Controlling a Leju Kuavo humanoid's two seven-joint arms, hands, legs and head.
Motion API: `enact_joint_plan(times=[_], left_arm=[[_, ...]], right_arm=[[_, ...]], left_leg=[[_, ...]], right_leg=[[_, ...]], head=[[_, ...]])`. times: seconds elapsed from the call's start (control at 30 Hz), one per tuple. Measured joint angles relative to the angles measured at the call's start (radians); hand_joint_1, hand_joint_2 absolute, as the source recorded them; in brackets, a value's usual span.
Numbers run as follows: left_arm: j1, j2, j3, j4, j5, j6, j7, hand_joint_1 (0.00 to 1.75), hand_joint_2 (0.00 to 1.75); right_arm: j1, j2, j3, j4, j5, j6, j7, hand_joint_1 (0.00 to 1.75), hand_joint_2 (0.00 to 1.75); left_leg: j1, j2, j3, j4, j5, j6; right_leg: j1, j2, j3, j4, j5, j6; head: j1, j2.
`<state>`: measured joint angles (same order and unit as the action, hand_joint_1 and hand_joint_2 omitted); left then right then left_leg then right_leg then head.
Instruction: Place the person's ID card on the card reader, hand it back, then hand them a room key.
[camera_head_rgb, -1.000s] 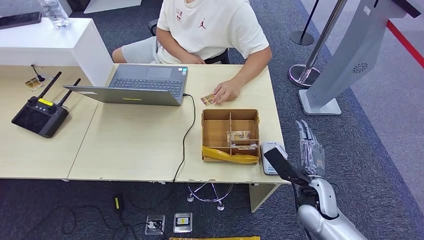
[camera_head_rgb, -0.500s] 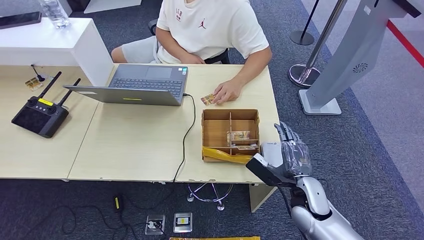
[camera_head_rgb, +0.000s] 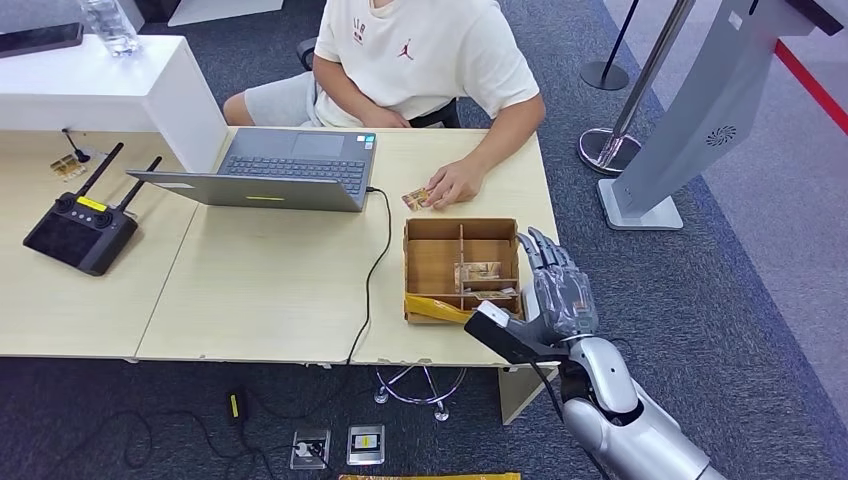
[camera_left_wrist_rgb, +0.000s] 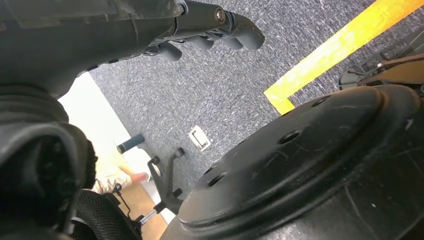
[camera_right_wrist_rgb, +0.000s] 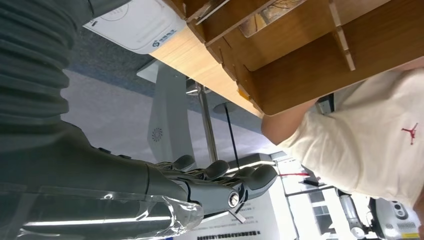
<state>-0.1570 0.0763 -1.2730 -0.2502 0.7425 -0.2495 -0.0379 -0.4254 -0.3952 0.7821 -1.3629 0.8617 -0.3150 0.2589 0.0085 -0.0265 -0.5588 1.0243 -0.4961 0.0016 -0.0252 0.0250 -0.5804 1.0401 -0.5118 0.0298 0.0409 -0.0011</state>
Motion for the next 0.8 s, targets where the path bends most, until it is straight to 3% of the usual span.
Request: enact_joint_plan(times=[0.47,0.8], left_arm=[[-0.001,0.000,0.000,0.000,0.010,0.000,0.000,0.00,0.00],[0.000,0.000,0.000,0.000,0.012,0.000,0.000,0.00,0.00]], right_arm=[[-0.089,0.092,0.101,0.094,-0.012,0.038,-0.039,0.00,1.75],[-0.108,0.118,0.153,0.168,-0.035,0.092,-0.041,0.00,1.75]], left_leg=[[0.000,0.000,0.000,0.000,0.000,0.000],[0.000,0.000,0.000,0.000,0.000,0.000]], right_leg=[[0.000,0.000,0.000,0.000,0.000,0.000],[0.000,0.000,0.000,0.000,0.000,0.000]], head=[[0.000,0.000],[0.000,0.000]])
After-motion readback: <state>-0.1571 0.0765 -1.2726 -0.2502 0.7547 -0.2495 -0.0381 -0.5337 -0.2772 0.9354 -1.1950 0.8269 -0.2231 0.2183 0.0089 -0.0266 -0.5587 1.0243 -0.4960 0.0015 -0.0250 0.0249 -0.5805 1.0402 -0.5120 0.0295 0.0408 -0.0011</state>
